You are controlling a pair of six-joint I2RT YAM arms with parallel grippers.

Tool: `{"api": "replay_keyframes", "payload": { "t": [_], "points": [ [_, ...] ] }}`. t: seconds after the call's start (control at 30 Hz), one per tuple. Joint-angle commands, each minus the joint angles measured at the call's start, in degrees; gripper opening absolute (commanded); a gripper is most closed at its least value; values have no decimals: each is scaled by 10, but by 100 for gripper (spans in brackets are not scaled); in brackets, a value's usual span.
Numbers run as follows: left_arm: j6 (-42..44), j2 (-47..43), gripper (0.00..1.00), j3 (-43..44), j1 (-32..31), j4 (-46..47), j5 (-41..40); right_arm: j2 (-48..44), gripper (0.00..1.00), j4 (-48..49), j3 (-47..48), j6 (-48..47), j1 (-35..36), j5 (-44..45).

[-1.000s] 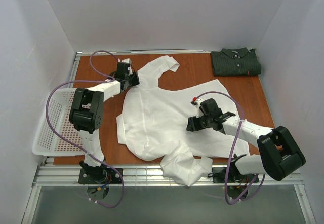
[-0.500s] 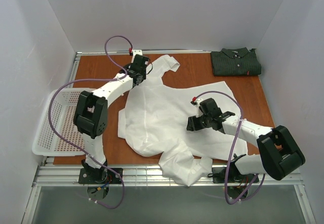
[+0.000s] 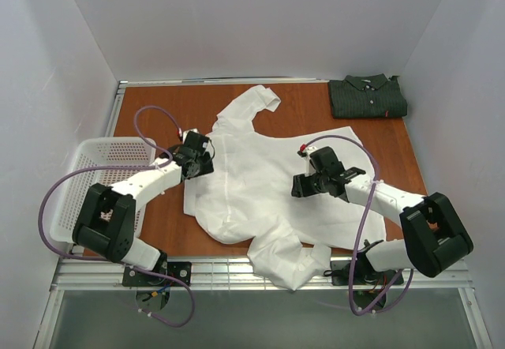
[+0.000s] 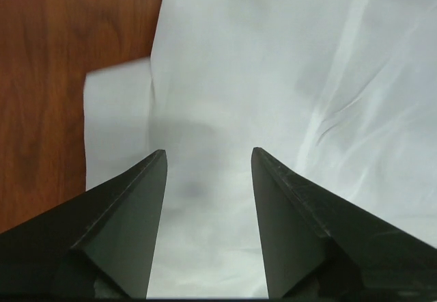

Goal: Fold and stack the long sleeve shirts
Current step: Flatten the shirt out

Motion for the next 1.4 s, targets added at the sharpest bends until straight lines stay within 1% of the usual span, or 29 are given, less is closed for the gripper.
{"api": "replay_keyframes", "payload": {
  "t": [0.0,0.03,0.17,0.23,0.27,0.33,0.37,0.4,0.5,0.57,0.67,0.7,0.73,0.8,0.87,0.97,1.03,1.07,1.1,1.13,1.2,1.23,1.27,1.37],
  "points": [
    [-41,-16,48,-53,-1,-6,85,16,60,-12,2,17,-10,15],
    [-46,-18,47,-74,-1,-6,95,17,60,-14,-5,24,-12,15],
    [-67,-40,47,-111,-2,-11,139,20,60,-29,-21,42,-24,26],
    [-72,-47,47,-124,-2,-15,178,20,60,-44,-29,51,-41,29],
    [-72,-48,46,-133,-2,-17,209,17,59,-55,-32,54,-58,32],
    [-74,-50,45,-141,-4,-24,241,13,59,-62,-41,61,-81,28],
    [-69,-52,45,-147,-7,-25,259,6,59,-64,-44,61,-106,25],
    [-67,-52,45,-149,-9,-28,289,0,59,-67,-46,61,-116,22],
    [-50,-63,45,-146,-12,-49,342,-18,59,-77,-33,57,-124,44],
    [-46,-76,45,-135,-11,-68,333,-37,59,-77,-20,46,-122,44],
    [-40,-97,45,-77,-10,-89,265,-71,59,-66,-10,36,-103,38],
    [-39,-98,45,-40,-9,-88,246,-79,60,-63,-5,30,-98,37],
    [-37,-87,46,-23,-5,-76,204,-85,60,-57,-3,28,-93,32],
    [-38,-68,45,14,7,-57,171,-101,60,-49,-1,17,-77,18],
    [-40,-21,43,59,22,-9,148,-110,60,-29,-6,14,-60,-6],
    [-44,60,35,123,32,44,147,-114,60,2,-20,14,-32,-38],
    [-43,97,31,167,37,76,147,-107,60,13,-26,20,-16,-60],
    [-36,136,30,178,38,85,148,-104,60,22,-26,22,2,-67],
    [-33,154,29,194,39,100,150,-100,60,29,-26,26,14,-75],
    [-29,174,27,221,39,105,154,-93,60,35,-26,29,40,-77],
    [-11,241,26,259,39,118,168,-79,60,58,-20,34,78,-78],
    [-11,242,25,272,41,121,168,-75,60,58,-17,34,90,-78],
    [-4,270,25,283,40,124,171,-69,60,73,-14,35,102,-77],
    [11,317,25,318,40,132,163,-39,60,90,5,28,146,-72]
  ]
}}
